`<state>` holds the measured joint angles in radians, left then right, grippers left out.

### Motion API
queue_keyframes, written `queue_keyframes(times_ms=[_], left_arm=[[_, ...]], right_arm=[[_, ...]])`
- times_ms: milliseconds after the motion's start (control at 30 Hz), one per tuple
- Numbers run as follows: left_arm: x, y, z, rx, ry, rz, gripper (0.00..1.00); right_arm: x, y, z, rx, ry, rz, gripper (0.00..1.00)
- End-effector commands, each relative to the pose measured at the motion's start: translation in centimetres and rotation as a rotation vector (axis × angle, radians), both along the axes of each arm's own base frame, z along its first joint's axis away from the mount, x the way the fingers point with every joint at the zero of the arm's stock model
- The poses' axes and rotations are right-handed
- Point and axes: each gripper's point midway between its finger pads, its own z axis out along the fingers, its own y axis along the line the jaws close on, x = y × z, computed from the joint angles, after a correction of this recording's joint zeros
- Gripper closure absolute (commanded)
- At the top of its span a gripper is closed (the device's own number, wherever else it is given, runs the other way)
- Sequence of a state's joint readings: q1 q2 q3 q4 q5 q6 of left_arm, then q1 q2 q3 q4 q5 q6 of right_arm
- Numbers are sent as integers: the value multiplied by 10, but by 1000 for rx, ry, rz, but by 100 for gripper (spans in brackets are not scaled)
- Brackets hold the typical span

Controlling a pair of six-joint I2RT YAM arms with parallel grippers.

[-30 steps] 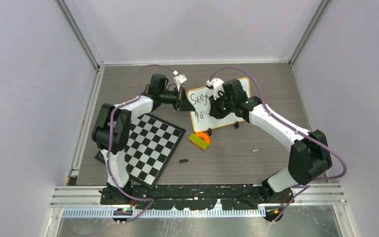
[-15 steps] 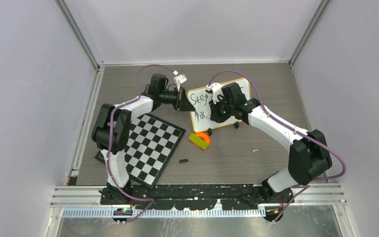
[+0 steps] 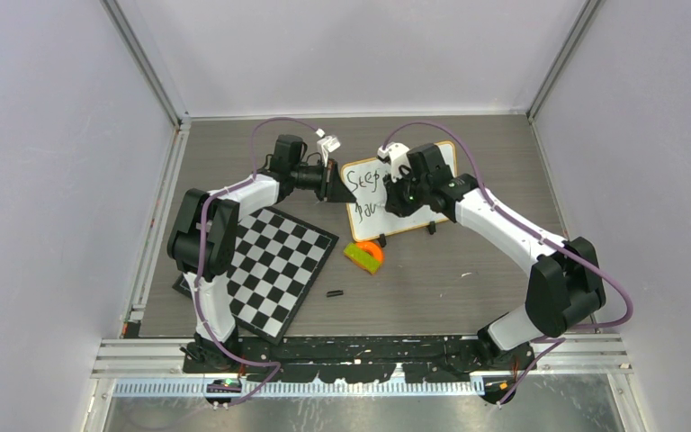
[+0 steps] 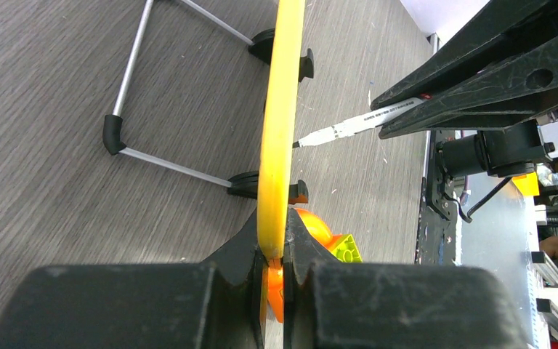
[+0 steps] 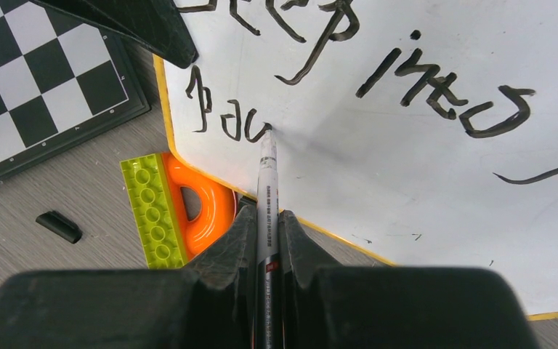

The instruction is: Write a sentence on the whiteboard

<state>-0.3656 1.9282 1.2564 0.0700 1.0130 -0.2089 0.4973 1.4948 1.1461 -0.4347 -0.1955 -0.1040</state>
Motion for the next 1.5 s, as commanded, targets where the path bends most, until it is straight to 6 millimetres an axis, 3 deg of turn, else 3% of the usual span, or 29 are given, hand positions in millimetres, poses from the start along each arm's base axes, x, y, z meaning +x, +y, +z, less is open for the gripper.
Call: queue_keyframes(times_ms=[0,267,633,900,1067,1467], left_arm=[[5,-2,8,15,-36,13,100],[6,-2,8,14,-36,12,100],[6,-2,10,14,-39,14,100],[5,-2,10,14,-39,11,100],[5,-2,12,10,-42,10,100],[5,-2,10,16,-39,11,100]], right_arm=[[5,-4,3,-4,-41,-8,100],[-4,-8,0,-14,-32,-1,100],[19,-9,29,3,-99,-28,100],[7,-8,35,33,-82,-15,100],[0,-12,26,25,-63,-20,100],[11,-15,1,-29,-36,-33,100]])
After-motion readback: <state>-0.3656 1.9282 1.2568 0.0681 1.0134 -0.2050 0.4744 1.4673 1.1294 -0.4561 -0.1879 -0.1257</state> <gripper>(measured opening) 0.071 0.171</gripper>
